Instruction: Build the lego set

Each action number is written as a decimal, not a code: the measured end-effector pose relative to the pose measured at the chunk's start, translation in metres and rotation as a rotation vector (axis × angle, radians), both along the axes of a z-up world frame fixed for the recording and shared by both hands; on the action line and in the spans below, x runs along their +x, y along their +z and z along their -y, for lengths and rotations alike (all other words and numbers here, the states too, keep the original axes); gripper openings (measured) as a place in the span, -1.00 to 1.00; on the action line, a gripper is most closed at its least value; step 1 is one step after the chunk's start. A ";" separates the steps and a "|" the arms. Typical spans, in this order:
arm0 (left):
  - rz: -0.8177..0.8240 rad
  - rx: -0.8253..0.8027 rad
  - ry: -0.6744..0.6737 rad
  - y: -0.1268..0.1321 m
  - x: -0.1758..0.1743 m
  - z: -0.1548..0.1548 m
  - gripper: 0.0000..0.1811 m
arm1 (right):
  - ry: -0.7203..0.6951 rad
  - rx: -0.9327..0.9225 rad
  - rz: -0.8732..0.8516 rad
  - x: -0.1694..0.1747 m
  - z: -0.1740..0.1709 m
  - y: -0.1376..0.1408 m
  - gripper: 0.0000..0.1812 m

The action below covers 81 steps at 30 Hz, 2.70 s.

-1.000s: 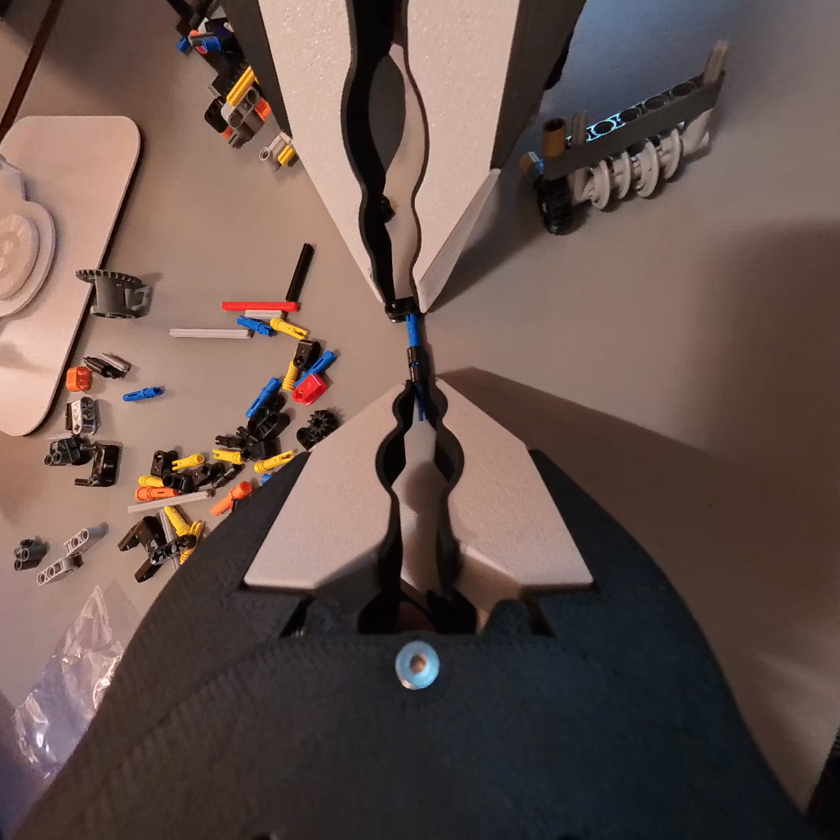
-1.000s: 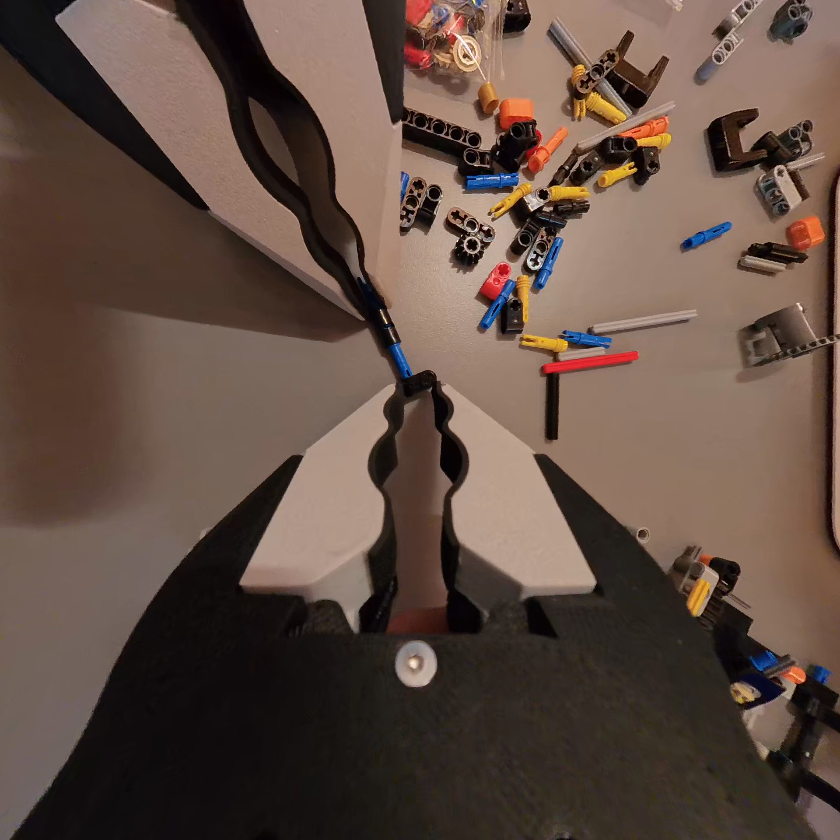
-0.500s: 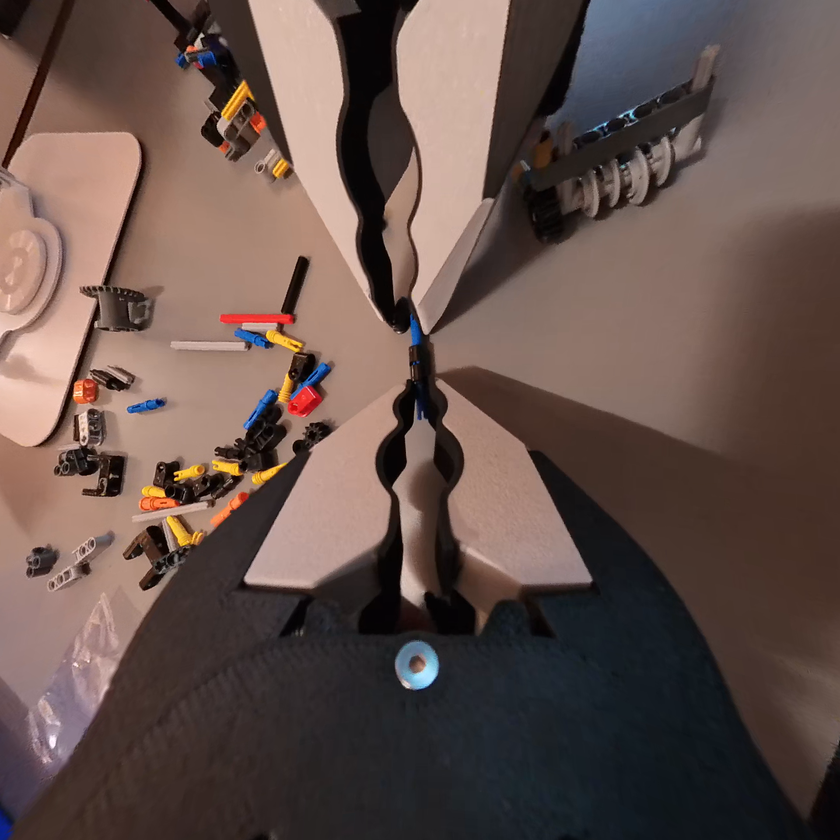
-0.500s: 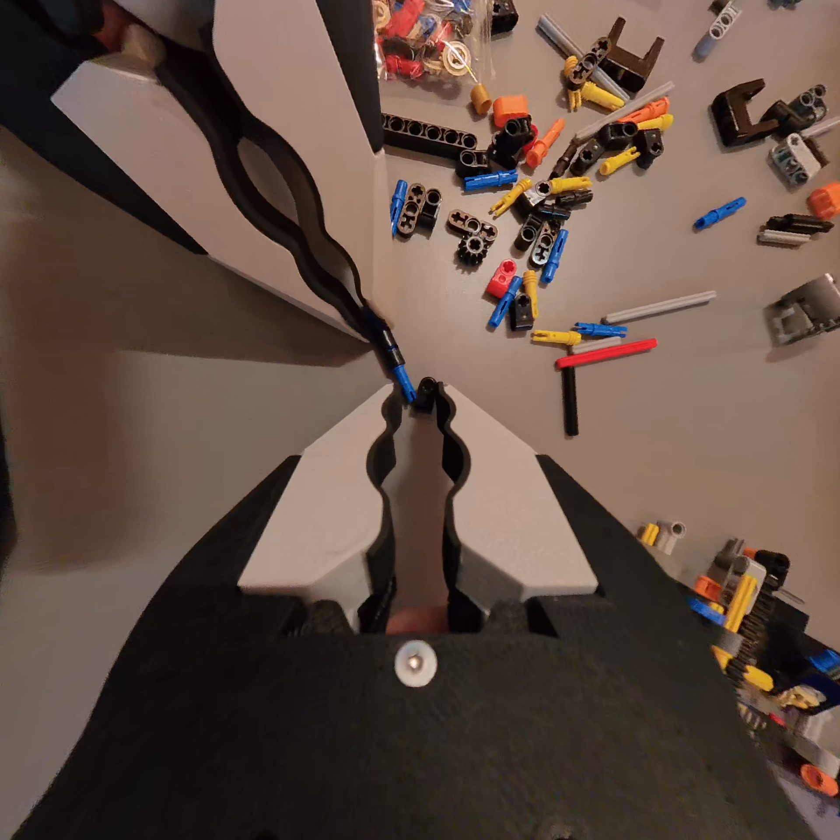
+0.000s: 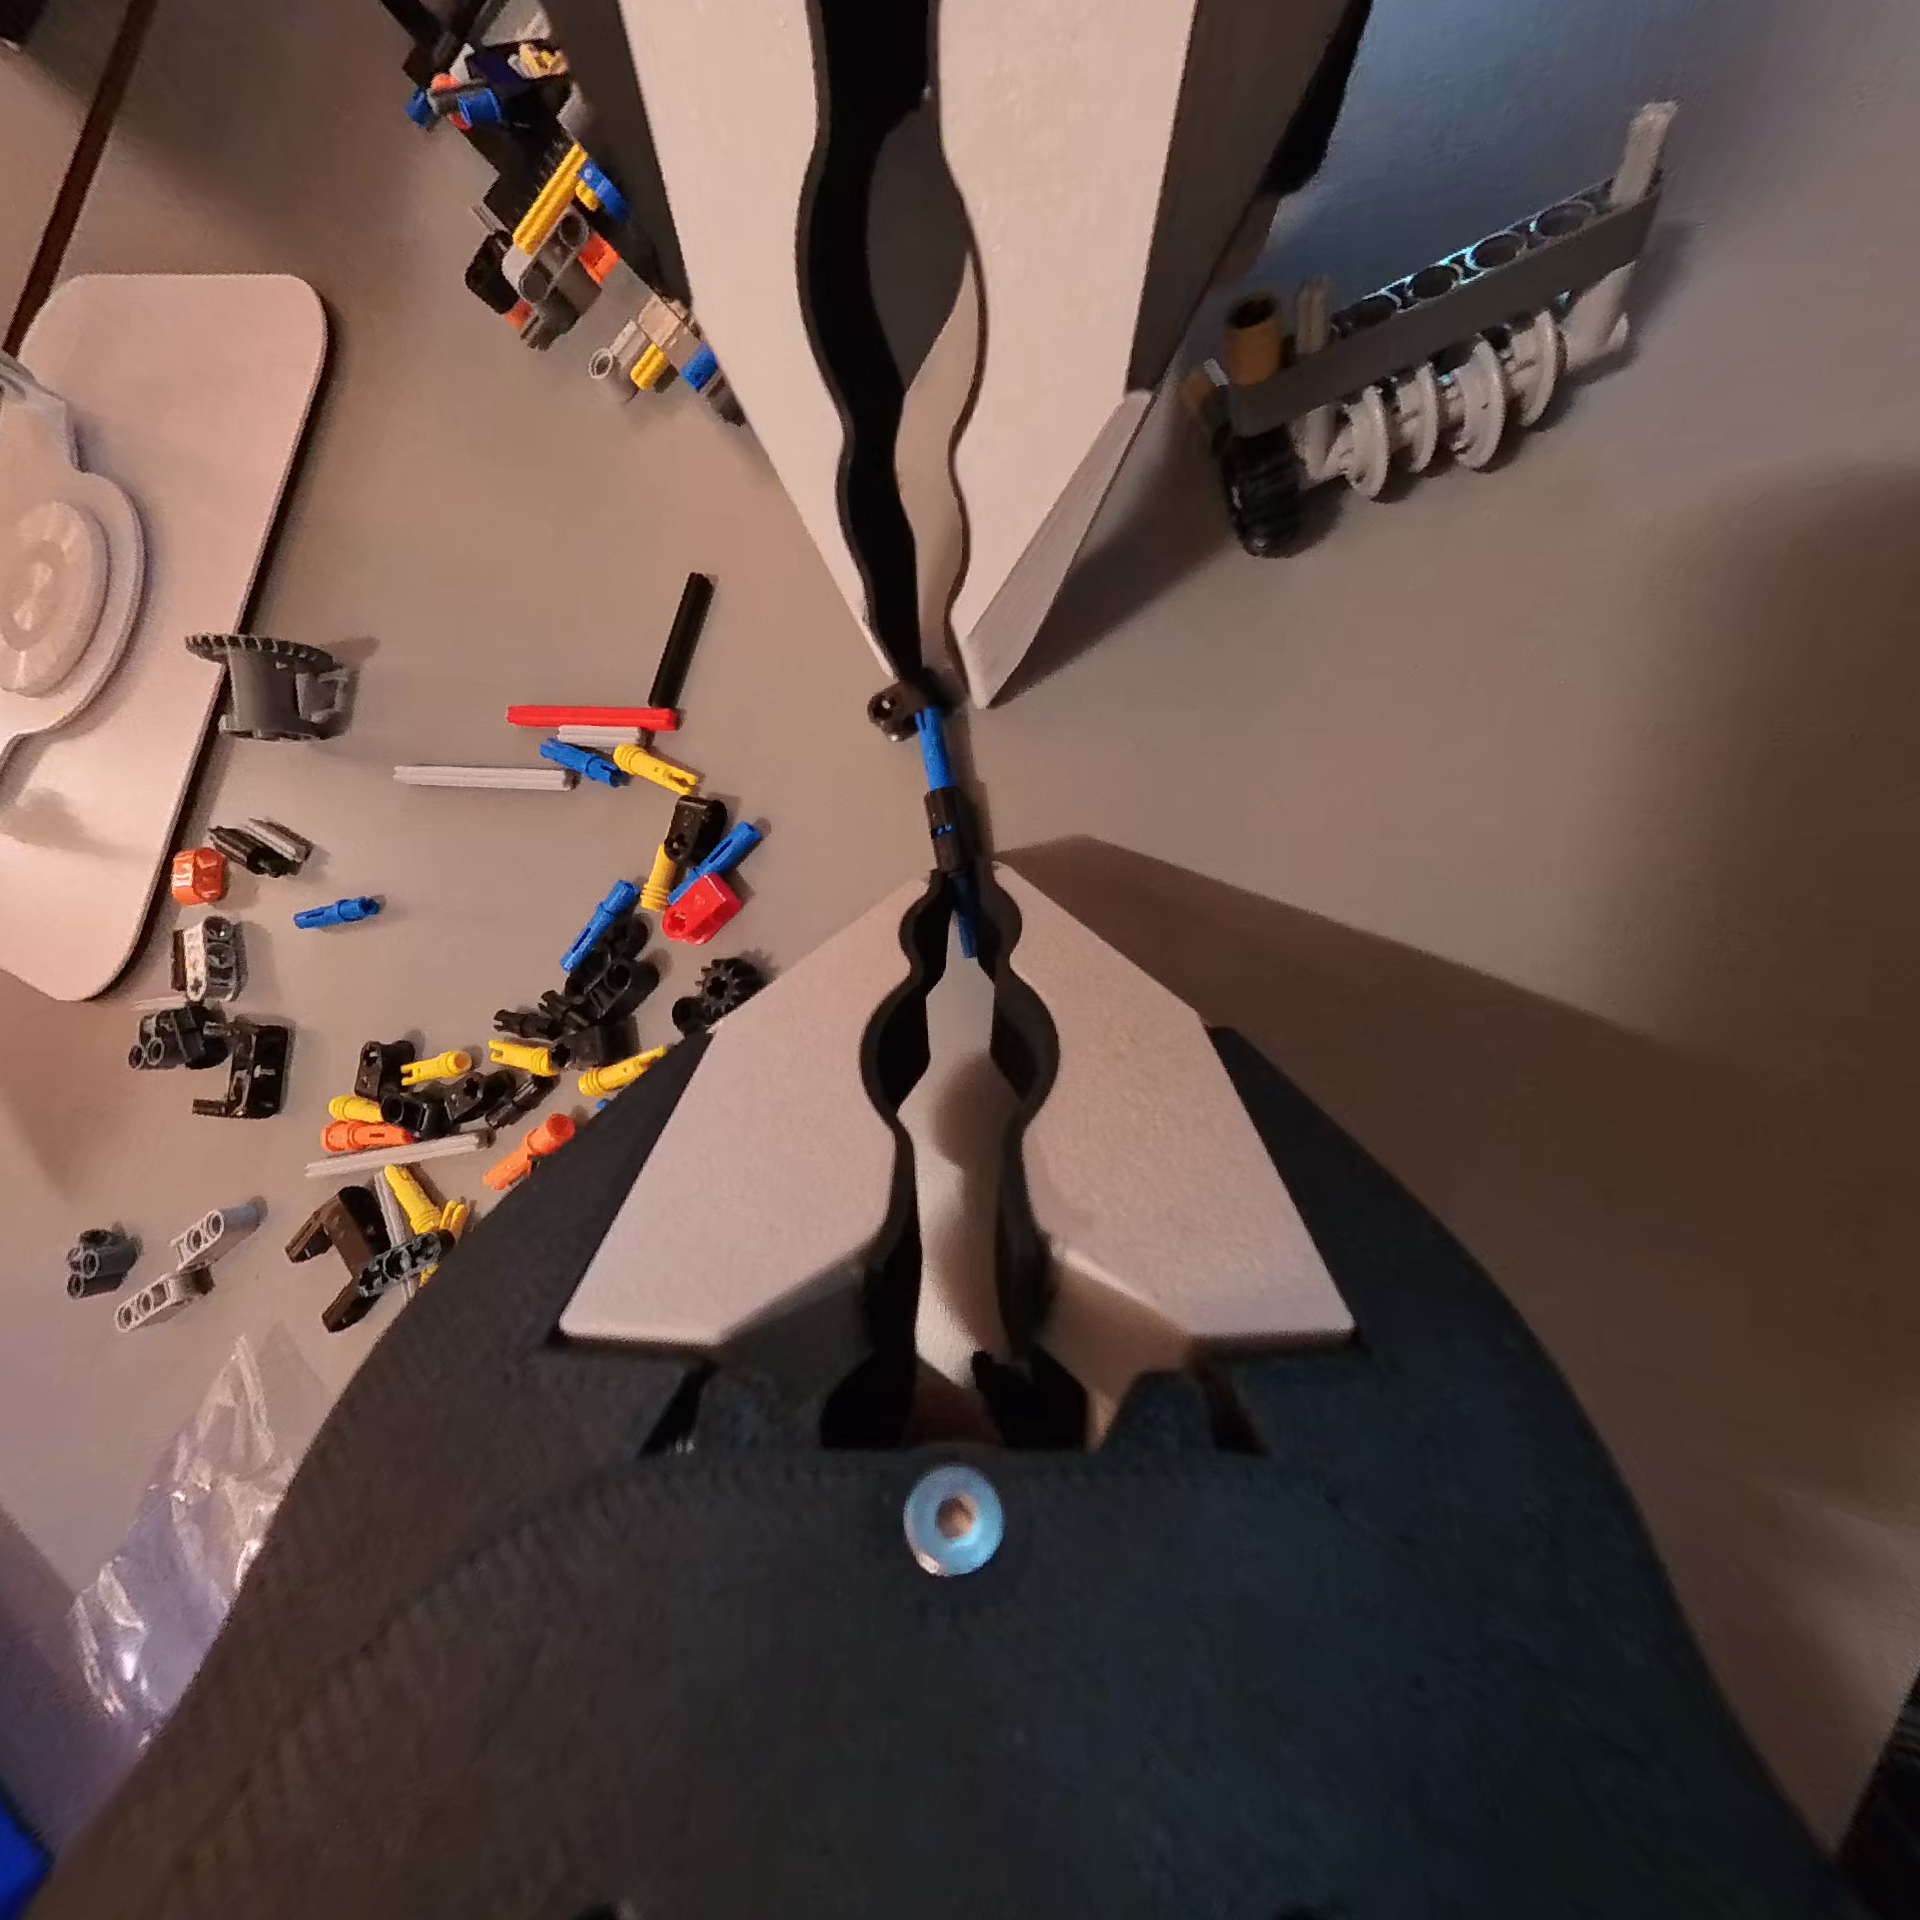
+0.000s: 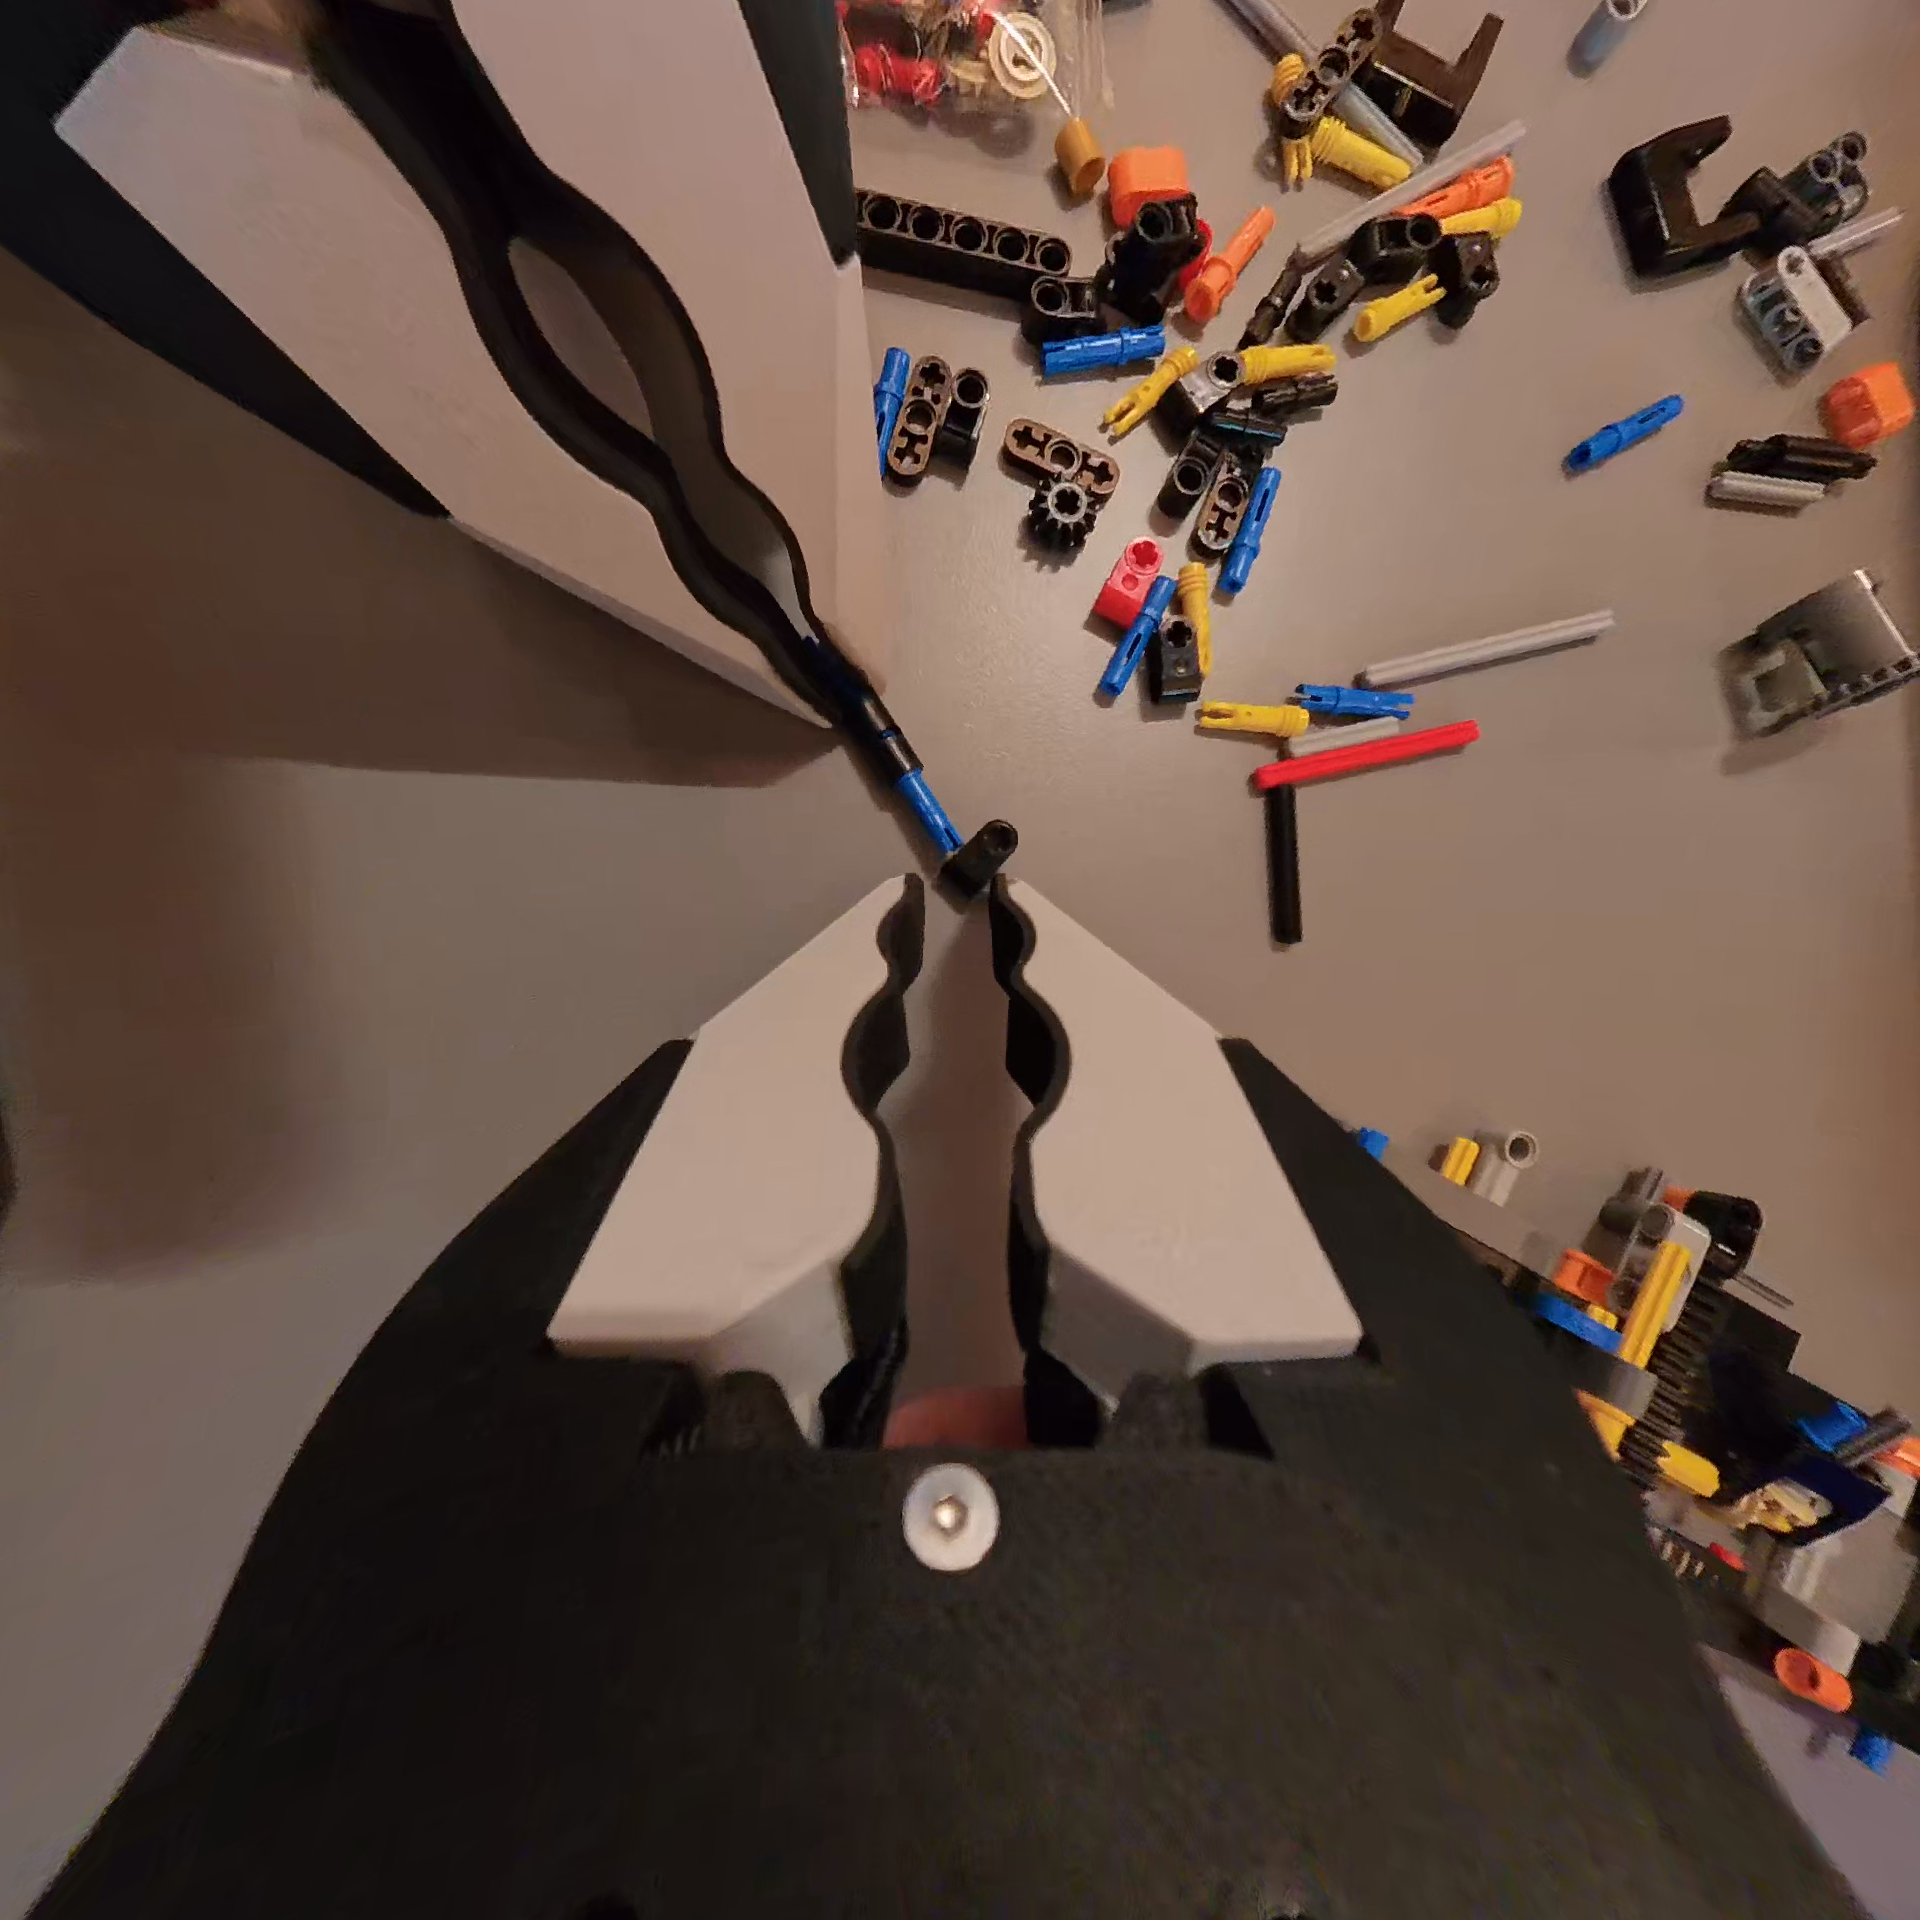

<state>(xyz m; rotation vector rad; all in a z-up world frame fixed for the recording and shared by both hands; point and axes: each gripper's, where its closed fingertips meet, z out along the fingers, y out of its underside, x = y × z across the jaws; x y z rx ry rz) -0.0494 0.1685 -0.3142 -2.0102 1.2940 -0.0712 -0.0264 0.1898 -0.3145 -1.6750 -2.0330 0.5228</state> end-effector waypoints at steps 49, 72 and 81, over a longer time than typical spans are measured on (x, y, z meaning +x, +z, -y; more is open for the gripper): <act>-0.042 -0.021 0.016 0.001 -0.019 0.017 -0.98 | 0.031 0.016 -0.024 -0.021 0.016 0.004 -0.95; -0.037 -0.037 0.043 0.000 -0.028 0.029 -0.97 | 0.287 0.493 0.023 -0.016 0.031 0.005 -0.95; -0.033 -0.027 0.044 0.003 -0.028 0.029 -0.98 | 0.246 0.427 0.011 -0.018 0.025 0.013 -0.96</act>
